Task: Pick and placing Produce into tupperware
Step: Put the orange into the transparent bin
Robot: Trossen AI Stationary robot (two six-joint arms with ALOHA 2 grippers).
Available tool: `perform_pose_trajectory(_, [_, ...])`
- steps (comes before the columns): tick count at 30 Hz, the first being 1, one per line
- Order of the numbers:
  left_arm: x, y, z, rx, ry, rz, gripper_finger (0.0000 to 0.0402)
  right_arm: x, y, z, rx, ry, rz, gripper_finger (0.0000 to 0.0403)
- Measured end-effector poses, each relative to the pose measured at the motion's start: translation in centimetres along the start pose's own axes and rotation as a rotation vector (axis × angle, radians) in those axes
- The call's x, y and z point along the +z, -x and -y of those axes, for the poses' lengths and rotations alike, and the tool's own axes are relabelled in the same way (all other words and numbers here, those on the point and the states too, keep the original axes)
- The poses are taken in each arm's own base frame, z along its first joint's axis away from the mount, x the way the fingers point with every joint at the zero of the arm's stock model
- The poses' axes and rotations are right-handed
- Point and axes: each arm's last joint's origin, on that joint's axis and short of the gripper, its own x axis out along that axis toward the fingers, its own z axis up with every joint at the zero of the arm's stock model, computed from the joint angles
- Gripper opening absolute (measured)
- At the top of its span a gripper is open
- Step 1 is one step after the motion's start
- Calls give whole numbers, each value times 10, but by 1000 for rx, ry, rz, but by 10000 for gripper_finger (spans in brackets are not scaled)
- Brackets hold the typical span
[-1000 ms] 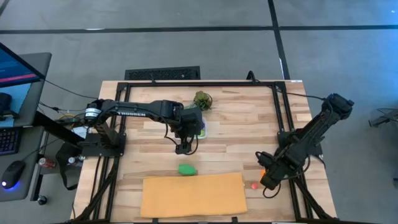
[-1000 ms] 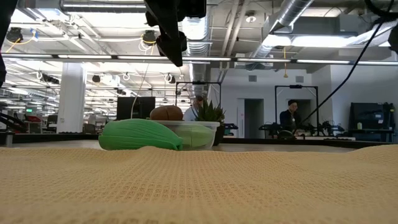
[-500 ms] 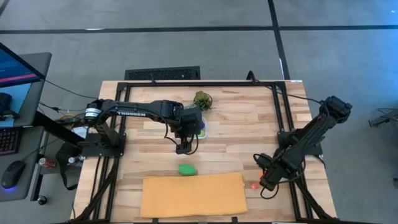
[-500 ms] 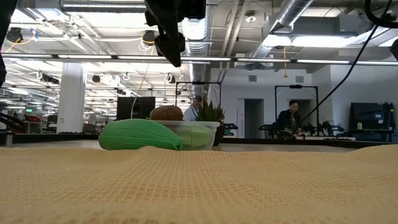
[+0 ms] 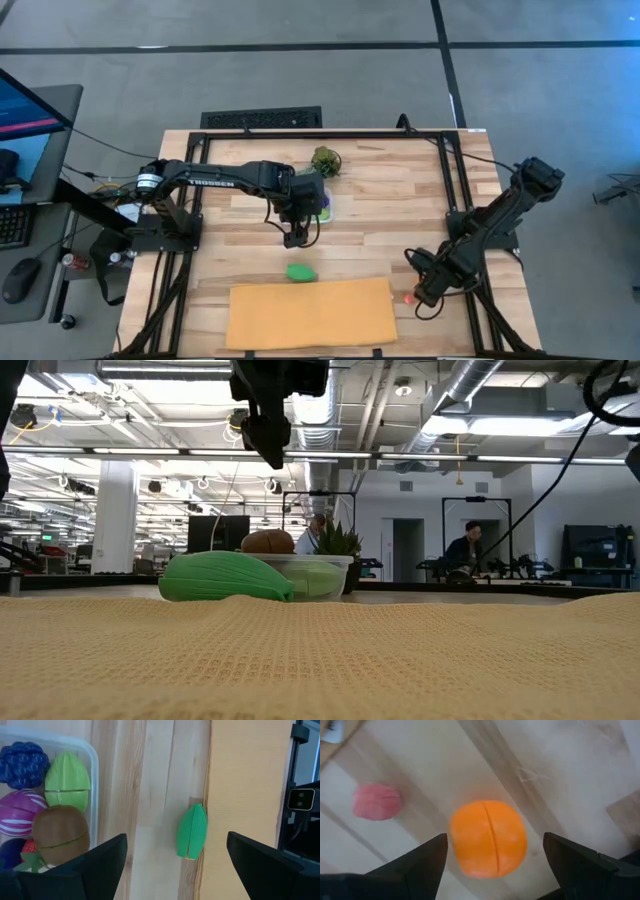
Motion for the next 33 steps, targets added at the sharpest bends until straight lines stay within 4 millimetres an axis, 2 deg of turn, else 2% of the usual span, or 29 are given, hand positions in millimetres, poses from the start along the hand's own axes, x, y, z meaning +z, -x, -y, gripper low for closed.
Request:
perform_pose_trajectory(12, [-1,-1,3,-5,38,-6,332,2,-16,-9,-22,45,-55,322])
perform_pose_trajectory(20, [-2,-3,10,-8,26,-11,332,2,-17,-10,-11,39,-55,321])
perform_pose_trajectory(33, [-3,-4,13,-4,16,-14,332,3,-17,-10,-11,34,-54,279])
